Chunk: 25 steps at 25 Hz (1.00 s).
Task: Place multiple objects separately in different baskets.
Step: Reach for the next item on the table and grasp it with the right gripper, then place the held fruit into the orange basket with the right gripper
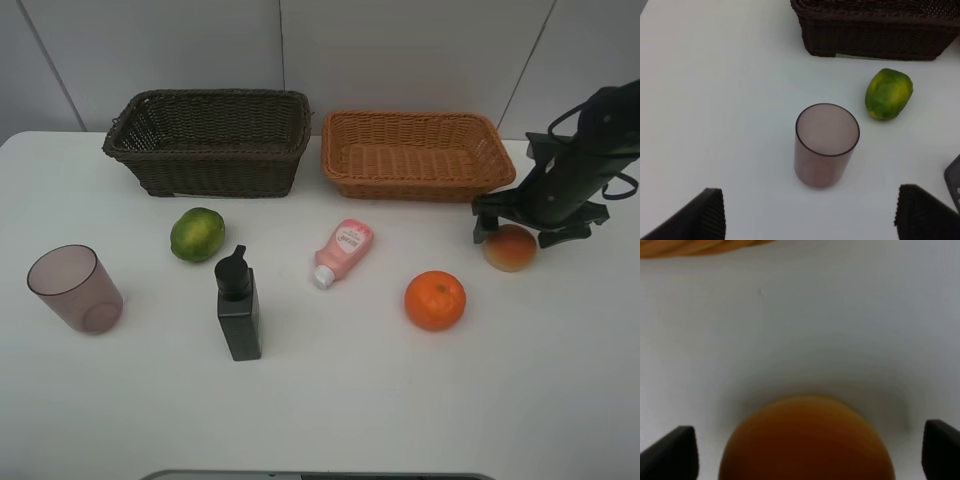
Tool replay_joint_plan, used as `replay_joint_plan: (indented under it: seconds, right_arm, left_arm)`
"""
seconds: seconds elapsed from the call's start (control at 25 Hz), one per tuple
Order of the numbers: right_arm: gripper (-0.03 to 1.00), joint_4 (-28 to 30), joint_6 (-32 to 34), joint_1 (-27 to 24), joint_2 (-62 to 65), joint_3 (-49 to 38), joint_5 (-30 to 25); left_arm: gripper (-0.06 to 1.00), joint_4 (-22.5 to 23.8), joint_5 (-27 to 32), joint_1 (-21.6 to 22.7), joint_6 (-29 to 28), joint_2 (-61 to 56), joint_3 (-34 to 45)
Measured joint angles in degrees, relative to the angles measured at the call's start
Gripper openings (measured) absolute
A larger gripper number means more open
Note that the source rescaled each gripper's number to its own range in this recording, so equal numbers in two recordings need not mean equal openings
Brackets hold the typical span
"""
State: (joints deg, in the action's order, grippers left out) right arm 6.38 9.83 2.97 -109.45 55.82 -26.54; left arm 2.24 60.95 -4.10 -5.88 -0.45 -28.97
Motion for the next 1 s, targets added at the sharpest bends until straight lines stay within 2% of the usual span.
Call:
replay_joint_plan:
  seconds: [0.16, 0.24, 0.28, 0.36, 0.44, 0.48, 1.0]
  right_arm:
    - [0.98, 0.06, 0.0, 0.0, -1.56, 0.0, 0.63]
    - [0.91, 0.14, 0.0, 0.0, -1.85, 0.0, 0.68]
    - [0.83, 0.26, 0.0, 0.0, -1.92, 0.0, 0.74]
    - [0.58, 0.37, 0.0, 0.0, -1.98, 0.0, 0.98]
    - [0.16, 0.38, 0.0, 0.0, -1.98, 0.0, 1.11]
    - [0.12, 0.38, 0.0, 0.0, -1.98, 0.0, 1.11]
    - [0.12, 0.43, 0.01, 0.0, -2.03, 0.0, 1.16]
  left_arm:
    - [0.83, 0.0, 0.0, 0.0, 0.0, 0.0, 0.0]
    - [0.83, 0.0, 0.0, 0.0, 0.0, 0.0, 0.0]
    - [0.83, 0.0, 0.0, 0.0, 0.0, 0.0, 0.0]
    - [0.83, 0.0, 0.0, 0.0, 0.0, 0.0, 0.0]
    - [0.83, 0.0, 0.0, 0.0, 0.0, 0.0, 0.0]
    - [0.83, 0.0, 0.0, 0.0, 0.0, 0.0, 0.0]
    - [0.83, 0.0, 0.0, 0.0, 0.0, 0.0, 0.0]
